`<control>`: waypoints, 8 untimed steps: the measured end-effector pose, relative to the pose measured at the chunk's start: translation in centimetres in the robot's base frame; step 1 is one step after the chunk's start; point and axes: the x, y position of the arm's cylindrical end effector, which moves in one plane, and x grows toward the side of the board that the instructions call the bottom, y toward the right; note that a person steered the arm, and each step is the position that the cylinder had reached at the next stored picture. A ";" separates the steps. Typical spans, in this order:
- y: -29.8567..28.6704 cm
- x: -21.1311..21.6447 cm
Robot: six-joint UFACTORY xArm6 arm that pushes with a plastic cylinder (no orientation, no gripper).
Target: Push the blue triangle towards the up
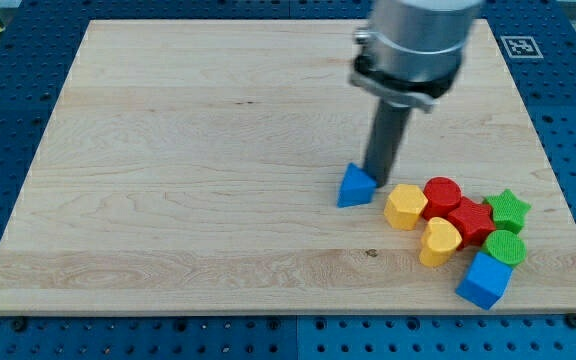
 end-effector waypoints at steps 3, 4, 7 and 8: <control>-11.7 0.2; -13.3 -0.1; -14.6 11.2; -7.1 11.1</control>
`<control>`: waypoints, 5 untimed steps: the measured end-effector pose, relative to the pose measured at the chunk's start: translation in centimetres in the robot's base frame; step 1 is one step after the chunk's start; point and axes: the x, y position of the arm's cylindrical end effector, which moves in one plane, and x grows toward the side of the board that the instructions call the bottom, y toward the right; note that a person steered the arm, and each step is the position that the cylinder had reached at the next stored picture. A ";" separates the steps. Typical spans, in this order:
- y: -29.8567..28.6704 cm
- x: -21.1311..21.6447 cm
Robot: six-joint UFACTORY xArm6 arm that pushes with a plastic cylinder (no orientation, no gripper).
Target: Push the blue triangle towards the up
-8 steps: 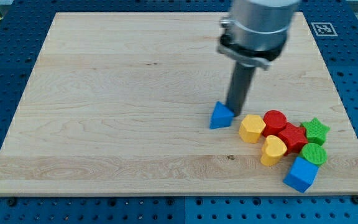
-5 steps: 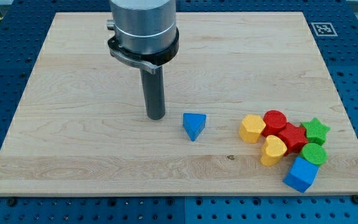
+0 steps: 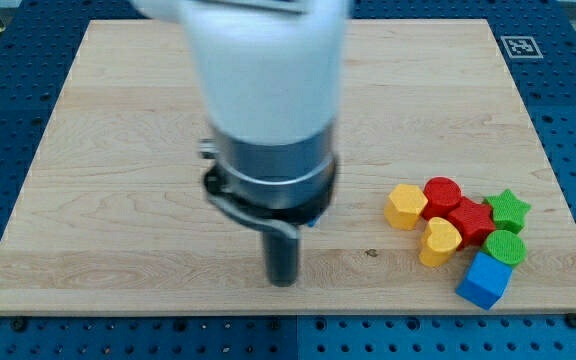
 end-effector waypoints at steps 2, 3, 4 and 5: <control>6.2 -0.7; 5.2 -1.4; 3.5 -3.4; 1.5 -6.0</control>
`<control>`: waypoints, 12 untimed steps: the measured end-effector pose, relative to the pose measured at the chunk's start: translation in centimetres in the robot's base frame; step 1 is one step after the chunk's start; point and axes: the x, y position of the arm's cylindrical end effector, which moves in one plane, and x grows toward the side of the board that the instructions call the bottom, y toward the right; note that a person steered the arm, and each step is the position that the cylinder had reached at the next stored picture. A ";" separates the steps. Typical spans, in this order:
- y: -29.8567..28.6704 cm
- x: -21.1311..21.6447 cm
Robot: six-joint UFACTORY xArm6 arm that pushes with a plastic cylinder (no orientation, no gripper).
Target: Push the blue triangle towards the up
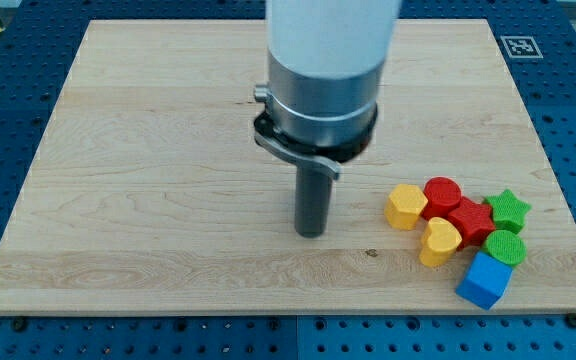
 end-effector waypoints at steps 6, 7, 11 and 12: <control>1.7 -2.6; 0.7 -5.9; 2.1 -8.8; 2.1 -8.8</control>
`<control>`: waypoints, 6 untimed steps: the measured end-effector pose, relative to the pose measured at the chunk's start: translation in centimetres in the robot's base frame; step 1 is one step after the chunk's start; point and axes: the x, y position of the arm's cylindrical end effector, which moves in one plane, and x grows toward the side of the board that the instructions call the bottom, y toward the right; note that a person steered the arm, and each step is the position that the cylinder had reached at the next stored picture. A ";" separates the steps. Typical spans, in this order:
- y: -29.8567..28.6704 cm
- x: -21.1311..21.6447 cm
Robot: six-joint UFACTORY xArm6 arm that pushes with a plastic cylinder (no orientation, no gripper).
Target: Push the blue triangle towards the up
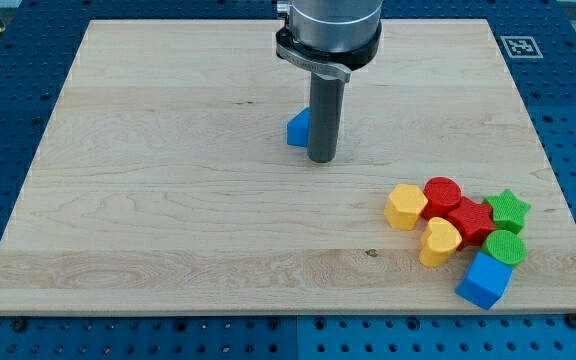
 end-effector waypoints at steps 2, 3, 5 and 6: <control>-0.3 -4.6; -0.6 -5.3; -5.3 -4.6; -8.9 -4.6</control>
